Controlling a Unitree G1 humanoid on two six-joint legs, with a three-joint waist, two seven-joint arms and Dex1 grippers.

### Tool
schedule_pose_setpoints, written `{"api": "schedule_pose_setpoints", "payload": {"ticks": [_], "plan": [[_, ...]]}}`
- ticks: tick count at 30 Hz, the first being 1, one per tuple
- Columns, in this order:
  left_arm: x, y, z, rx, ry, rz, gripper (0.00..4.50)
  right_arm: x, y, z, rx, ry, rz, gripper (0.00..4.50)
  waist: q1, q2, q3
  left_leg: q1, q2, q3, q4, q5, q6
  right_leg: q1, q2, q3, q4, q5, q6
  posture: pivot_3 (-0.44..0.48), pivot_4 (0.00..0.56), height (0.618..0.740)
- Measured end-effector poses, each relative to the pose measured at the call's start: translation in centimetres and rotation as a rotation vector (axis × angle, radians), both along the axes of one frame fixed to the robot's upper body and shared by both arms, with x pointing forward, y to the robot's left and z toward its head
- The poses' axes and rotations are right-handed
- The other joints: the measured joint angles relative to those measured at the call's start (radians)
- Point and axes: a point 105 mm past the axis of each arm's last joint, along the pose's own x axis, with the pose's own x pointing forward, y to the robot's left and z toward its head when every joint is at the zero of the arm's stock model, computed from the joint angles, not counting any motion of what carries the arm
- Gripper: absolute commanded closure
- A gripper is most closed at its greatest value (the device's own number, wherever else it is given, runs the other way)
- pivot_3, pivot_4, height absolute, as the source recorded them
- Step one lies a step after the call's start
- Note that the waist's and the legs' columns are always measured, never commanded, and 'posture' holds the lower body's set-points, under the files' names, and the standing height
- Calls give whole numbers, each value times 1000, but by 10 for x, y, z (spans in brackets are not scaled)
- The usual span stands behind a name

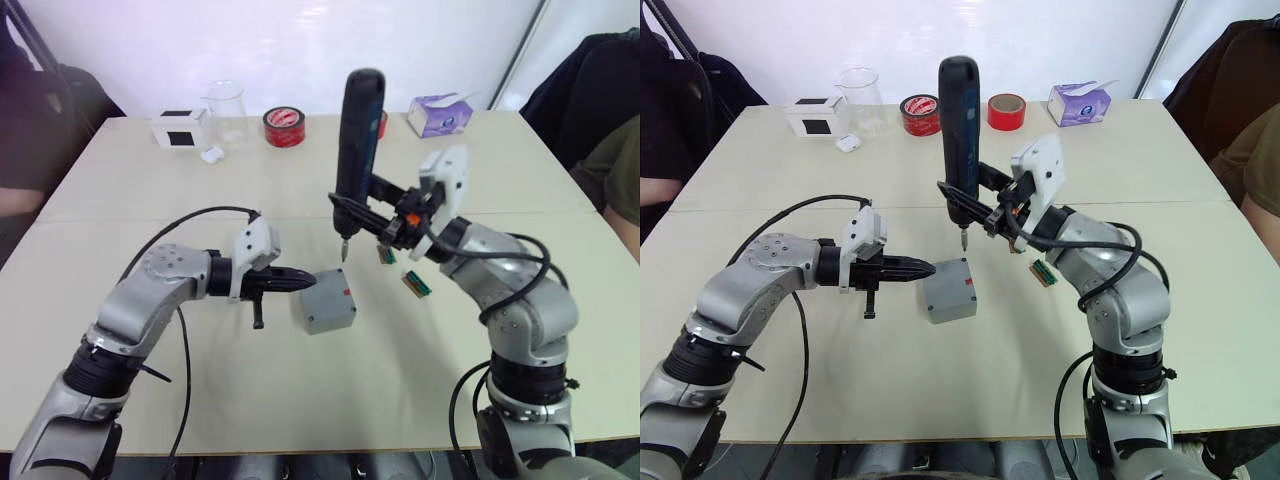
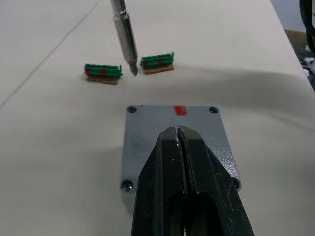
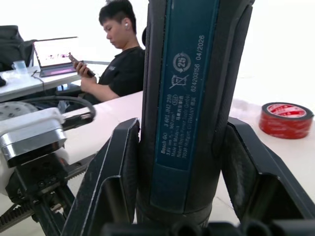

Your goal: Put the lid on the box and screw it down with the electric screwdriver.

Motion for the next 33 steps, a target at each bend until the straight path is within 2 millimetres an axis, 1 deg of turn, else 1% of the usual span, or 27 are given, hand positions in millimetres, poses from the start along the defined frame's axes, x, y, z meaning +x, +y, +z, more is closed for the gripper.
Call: {"api": "schedule_pose_setpoints", "payload": {"ticks": [3,5,9,12,17,33], "plan": [[0,-5,-7,18,10,-13,4500,0,6,-12,-11,-15,-10,2684,2,0,0,0,0,0,0,0,0,0,0,0,0,0,0,0,150,740],[3,-6,-9,25,0,-8,4500,-1,8,-12,-3,-33,-9,2684,2,0,0,0,0,0,0,0,0,0,0,0,0,0,0,0,150,740],[6,-16,-23,34,21,-3,4500,1,8,-11,11,-59,-32,2684,3,0,0,0,0,0,0,1,0,0,0,-1,0,0,0,0,150,740],[8,-17,-23,49,-10,2,4500,3,9,-15,9,-48,-35,2684,1,0,0,0,0,0,0,1,0,0,0,0,0,0,0,0,150,740],[9,-18,-23,56,-30,3,4500,3,7,-16,0,-50,-42,2684,3,0,0,0,0,0,0,1,0,0,0,0,0,0,0,0,150,740],[9,-18,-23,59,-30,-3,4500,4,2,-22,-14,-31,-62,2684,3,0,0,0,0,0,0,1,0,0,0,0,0,0,0,0,150,740]]}}
